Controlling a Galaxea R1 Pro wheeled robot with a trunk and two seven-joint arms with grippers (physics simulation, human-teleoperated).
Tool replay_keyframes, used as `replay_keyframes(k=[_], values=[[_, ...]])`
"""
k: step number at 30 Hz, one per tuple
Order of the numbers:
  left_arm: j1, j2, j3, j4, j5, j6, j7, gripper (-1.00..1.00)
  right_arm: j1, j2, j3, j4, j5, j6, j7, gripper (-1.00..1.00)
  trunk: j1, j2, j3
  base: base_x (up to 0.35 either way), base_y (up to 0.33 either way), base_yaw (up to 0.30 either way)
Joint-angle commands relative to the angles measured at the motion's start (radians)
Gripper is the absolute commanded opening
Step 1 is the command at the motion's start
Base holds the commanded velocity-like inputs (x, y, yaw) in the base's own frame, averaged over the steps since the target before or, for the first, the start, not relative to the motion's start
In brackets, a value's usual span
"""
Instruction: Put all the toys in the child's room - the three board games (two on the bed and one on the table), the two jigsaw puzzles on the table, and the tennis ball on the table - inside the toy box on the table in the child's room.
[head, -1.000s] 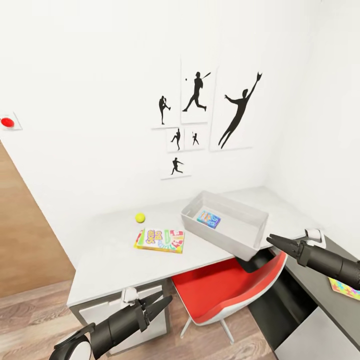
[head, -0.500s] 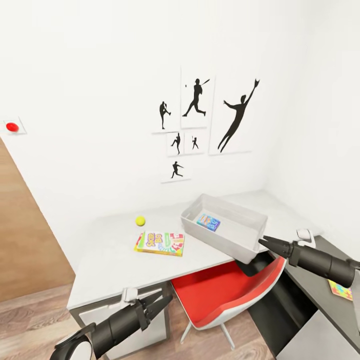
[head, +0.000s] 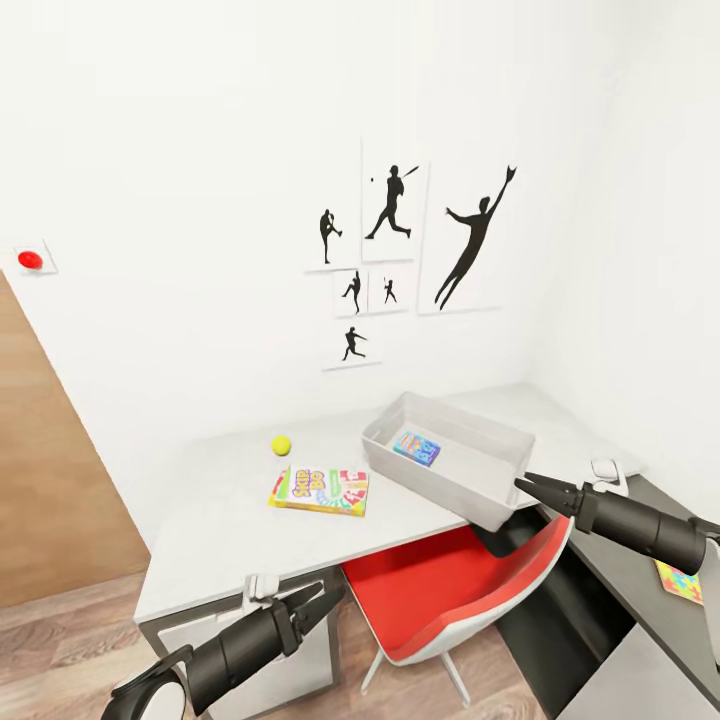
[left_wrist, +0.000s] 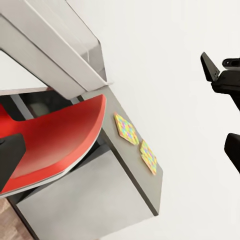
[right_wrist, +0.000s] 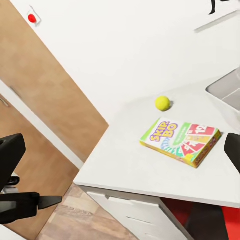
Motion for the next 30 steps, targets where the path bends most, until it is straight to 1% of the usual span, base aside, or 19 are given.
replay_keyframes(k=[1, 4, 7, 12, 16, 23, 24, 26, 30], values=[[0.000, 0.000, 0.000, -0.001, 0.009, 0.006, 0.005, 1.00, -0.001, 0.000, 0.000, 0.001, -0.002, 0.003, 0.001, 1.00, 0.001, -0.002, -0.002, 0.000, 0.000, 0.000], [0.000, 0.000, 0.000, -0.001, 0.009, 0.005, 0.007, 1.00, 0.000, 0.000, 0.000, 0.002, -0.002, -0.004, 0.000, 1.00, 0.001, -0.002, -0.001, 0.000, 0.000, 0.000], [0.000, 0.000, -0.001, -0.001, 0.011, 0.002, 0.009, 1.00, 0.002, 0.001, 0.000, 0.005, -0.003, -0.044, 0.002, 1.00, 0.001, -0.002, 0.000, -0.003, 0.000, 0.000], [0.001, 0.000, -0.003, -0.004, 0.011, 0.000, 0.009, 1.00, 0.005, 0.001, 0.000, 0.006, -0.004, -0.079, 0.003, 1.00, 0.001, -0.002, 0.000, -0.062, 0.000, 0.000], [0.001, 0.000, -0.004, -0.004, 0.012, -0.001, 0.009, 1.00, 0.006, 0.001, 0.000, 0.007, -0.004, -0.093, 0.002, 1.00, 0.001, -0.002, 0.000, -0.174, 0.000, 0.000], [0.002, 0.000, -0.003, -0.005, 0.013, -0.002, 0.009, 1.00, 0.008, 0.001, 0.000, 0.010, -0.004, -0.109, 0.002, 1.00, 0.001, -0.002, 0.000, -0.258, 0.000, 0.000], [0.008, 0.006, -0.004, -0.003, 0.019, -0.004, 0.003, 1.00, 0.002, 0.007, -0.004, 0.015, -0.001, -0.111, 0.008, 1.00, 0.001, -0.002, 0.000, 0.000, 0.000, 0.000], [0.012, 0.016, -0.004, -0.003, 0.021, -0.004, -0.002, 1.00, -0.008, 0.008, -0.004, 0.022, -0.001, -0.111, 0.012, 1.00, 0.001, -0.002, 0.000, 0.000, 0.000, 0.000], [0.012, 0.016, -0.004, -0.003, 0.021, -0.004, -0.002, 1.00, -0.008, 0.008, -0.004, 0.022, -0.001, -0.111, 0.012, 1.00, 0.001, -0.002, 0.000, 0.000, 0.000, 0.000]])
